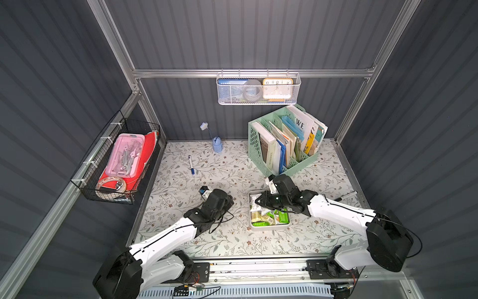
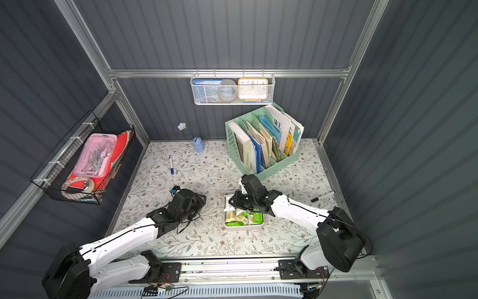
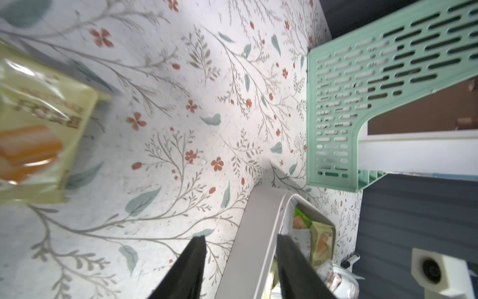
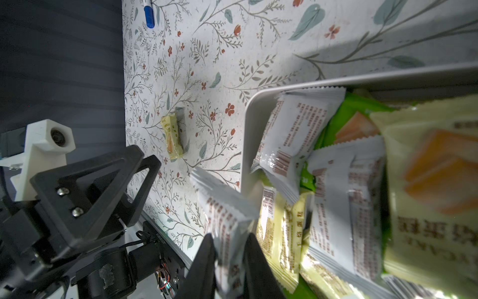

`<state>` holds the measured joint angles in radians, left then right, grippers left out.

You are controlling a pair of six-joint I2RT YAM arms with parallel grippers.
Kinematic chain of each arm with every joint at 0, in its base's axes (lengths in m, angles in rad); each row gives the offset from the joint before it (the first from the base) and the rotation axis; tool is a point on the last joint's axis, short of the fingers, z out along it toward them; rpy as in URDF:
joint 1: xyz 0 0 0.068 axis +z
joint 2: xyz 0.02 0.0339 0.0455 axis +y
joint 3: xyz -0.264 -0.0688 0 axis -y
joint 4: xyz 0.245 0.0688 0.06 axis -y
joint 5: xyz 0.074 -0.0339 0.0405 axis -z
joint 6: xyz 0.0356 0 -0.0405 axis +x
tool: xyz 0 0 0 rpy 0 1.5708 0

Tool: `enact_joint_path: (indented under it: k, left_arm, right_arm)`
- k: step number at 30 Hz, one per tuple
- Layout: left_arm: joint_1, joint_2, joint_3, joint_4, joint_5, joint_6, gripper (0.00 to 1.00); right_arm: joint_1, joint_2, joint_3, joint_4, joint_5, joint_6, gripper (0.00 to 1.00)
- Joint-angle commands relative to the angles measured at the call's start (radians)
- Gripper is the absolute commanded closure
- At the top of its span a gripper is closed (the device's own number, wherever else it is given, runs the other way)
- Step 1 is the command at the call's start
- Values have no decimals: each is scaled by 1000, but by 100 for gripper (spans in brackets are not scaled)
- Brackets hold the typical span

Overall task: Take the cookies out of the storage box
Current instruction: Place the cookie at the center of the board.

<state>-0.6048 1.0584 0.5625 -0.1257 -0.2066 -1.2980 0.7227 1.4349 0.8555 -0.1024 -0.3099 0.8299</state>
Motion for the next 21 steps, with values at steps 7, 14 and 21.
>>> enact_joint_path:
  k: [7, 14, 21]
  left_arm:
    - [95, -253, -2, -336, -125, 0, 50]
    - [96, -462, -10, -544, -239, -73, 51]
    - [95, -511, -33, -568, -208, -35, 50]
  right_arm:
    - [123, 224, 231, 78, 18, 41, 89]
    - [182, 454, 424, 60, 29, 33, 89]
    - [195, 626, 565, 8, 44, 33, 89]
